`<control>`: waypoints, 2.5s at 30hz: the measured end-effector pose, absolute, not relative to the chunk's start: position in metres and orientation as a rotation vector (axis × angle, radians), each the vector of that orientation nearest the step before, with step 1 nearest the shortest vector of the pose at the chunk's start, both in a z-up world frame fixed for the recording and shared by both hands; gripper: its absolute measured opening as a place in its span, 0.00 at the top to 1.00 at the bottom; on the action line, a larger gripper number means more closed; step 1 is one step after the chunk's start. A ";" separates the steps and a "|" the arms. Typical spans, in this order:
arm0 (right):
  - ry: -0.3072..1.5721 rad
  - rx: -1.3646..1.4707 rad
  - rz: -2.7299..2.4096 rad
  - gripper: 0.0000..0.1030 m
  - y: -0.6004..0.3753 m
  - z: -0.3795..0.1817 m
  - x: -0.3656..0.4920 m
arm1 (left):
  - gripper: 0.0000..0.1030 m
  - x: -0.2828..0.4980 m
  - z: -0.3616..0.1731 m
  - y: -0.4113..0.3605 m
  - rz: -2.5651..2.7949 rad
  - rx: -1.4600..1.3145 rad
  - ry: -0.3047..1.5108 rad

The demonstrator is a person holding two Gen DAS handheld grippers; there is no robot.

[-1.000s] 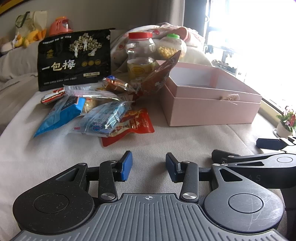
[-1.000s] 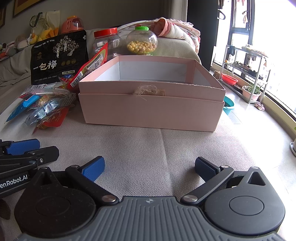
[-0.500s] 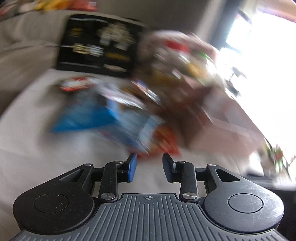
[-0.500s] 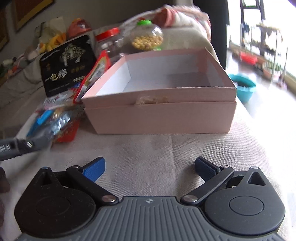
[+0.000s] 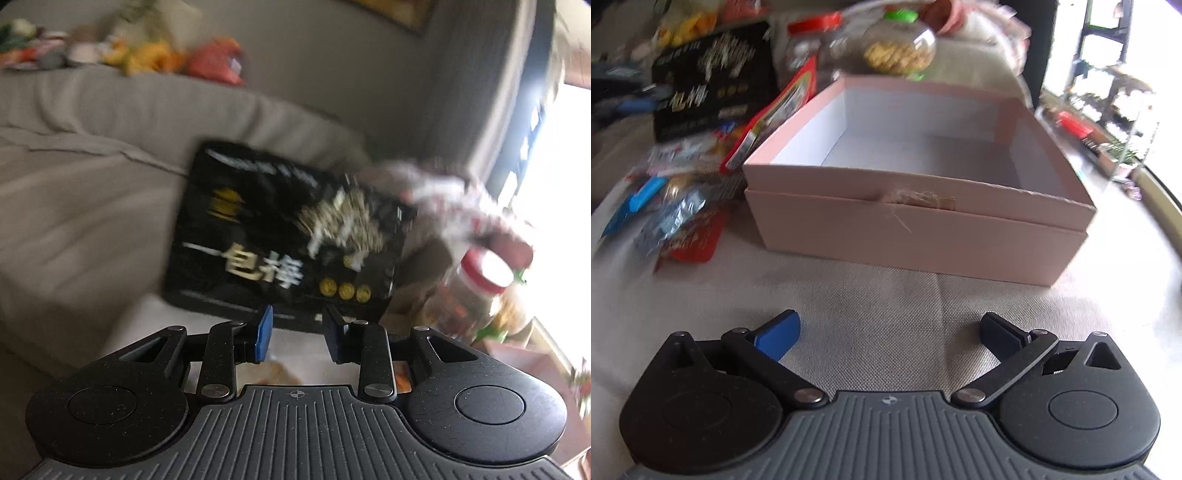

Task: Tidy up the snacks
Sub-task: 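Reach the left gripper to the blue-white snack bag and close on it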

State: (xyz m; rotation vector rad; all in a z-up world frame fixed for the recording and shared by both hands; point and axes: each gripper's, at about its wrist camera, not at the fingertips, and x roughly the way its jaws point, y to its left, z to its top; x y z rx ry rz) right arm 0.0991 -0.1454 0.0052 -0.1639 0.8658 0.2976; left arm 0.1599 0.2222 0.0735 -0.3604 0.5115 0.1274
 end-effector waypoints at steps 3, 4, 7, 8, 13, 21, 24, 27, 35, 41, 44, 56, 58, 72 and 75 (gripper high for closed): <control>0.927 -0.261 0.364 0.09 -0.137 0.025 0.101 | 0.67 0.194 0.053 0.207 0.091 -0.255 0.636; 0.893 -0.300 0.381 0.09 -0.131 0.036 0.096 | 0.67 0.197 0.046 0.205 0.083 -0.239 0.665; 0.717 -0.372 0.474 0.07 -0.106 0.079 0.076 | 0.67 0.181 0.035 0.208 0.069 -0.266 0.661; 0.679 -0.370 0.511 0.05 -0.096 0.093 0.075 | 0.67 0.174 0.036 0.213 0.063 -0.297 0.658; 0.729 -0.168 0.708 0.05 -0.036 0.131 0.136 | 0.67 0.151 0.038 0.245 0.116 -0.405 0.627; 0.933 -0.066 0.748 0.05 0.063 0.081 0.221 | 0.67 0.065 0.025 0.286 0.237 -0.720 0.597; 0.960 -0.151 0.765 0.05 0.089 0.067 0.212 | 0.67 0.038 0.020 0.279 0.164 -0.690 0.592; 0.975 -0.209 0.738 0.05 0.106 0.054 0.204 | 0.67 0.021 0.012 0.278 0.159 -0.693 0.609; 0.940 -0.230 0.736 0.38 0.112 0.038 0.190 | 0.67 -0.012 0.002 0.290 0.190 -0.756 0.591; 1.045 -0.155 0.903 0.53 0.082 0.039 0.152 | 0.67 -0.018 0.001 0.285 0.169 -0.752 0.621; 1.085 -0.157 0.967 0.53 0.061 0.037 0.127 | 0.67 -0.017 0.004 0.272 0.132 -0.715 0.641; 0.750 -0.240 0.710 0.29 -0.064 0.053 0.051 | 0.67 -0.032 0.038 0.166 0.022 -0.287 0.699; 0.720 -0.243 0.629 0.29 -0.081 0.047 0.046 | 0.67 -0.031 0.039 0.142 -0.015 -0.205 0.721; 0.679 -0.184 0.482 0.20 -0.120 0.003 0.038 | 0.36 -0.019 0.032 0.083 -0.062 -0.003 0.771; 0.656 -0.203 0.451 0.14 -0.116 0.002 0.035 | 0.37 -0.021 0.034 0.095 0.046 0.013 0.753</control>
